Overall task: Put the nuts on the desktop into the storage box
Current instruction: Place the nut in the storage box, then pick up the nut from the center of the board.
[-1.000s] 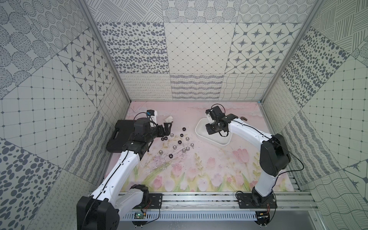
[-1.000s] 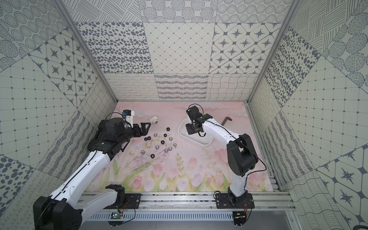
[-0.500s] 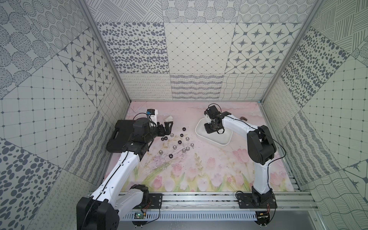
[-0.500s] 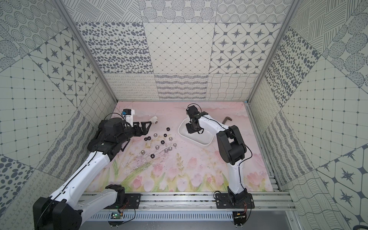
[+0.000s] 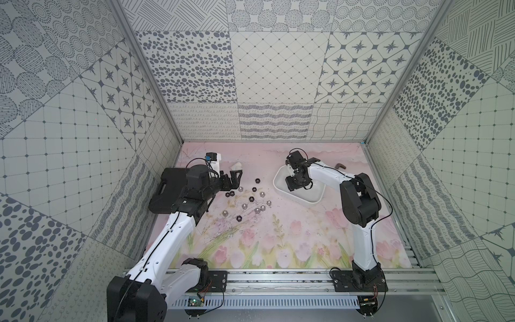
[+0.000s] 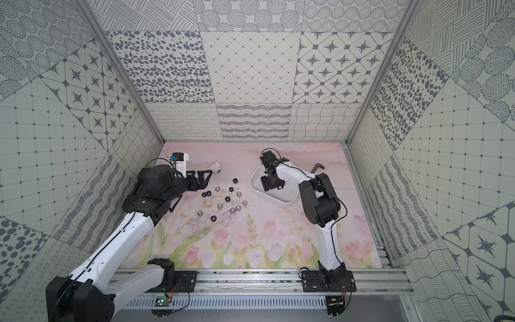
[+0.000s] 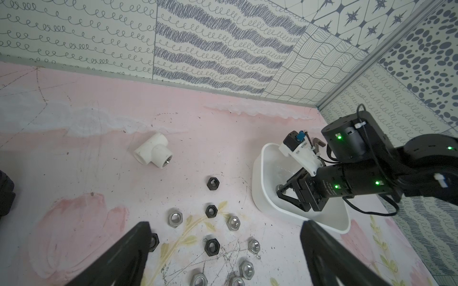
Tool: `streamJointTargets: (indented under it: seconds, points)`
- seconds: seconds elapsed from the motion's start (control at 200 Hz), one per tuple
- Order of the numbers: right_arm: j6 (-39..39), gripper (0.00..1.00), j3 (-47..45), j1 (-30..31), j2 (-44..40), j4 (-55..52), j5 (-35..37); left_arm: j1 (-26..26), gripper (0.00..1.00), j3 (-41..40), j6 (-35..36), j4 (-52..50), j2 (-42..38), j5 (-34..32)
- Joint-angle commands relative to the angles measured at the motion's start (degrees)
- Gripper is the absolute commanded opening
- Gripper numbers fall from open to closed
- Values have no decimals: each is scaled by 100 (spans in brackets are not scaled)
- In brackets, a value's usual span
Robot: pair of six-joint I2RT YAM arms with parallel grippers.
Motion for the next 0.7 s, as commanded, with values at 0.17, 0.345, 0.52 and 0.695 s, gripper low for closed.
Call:
streamJointTargets:
  seconds: [0.17, 0.345, 0.52, 0.695]
  points:
    - [-375, 68, -185, 785, -1509, 141, 154, -25, 99, 78, 111, 112, -68, 2]
    - [-347, 67, -445, 1454, -1453, 42, 44, -30, 99, 87, 111, 46, -78, -101]
    - [-135, 65, -596, 1692, -1021, -54, -57, -34, 99, 123, 86, 7, -16, -125]
    - [-71, 64, -532, 1794, -578, -56, -127, -37, 99, 158, 76, -21, 38, -139]
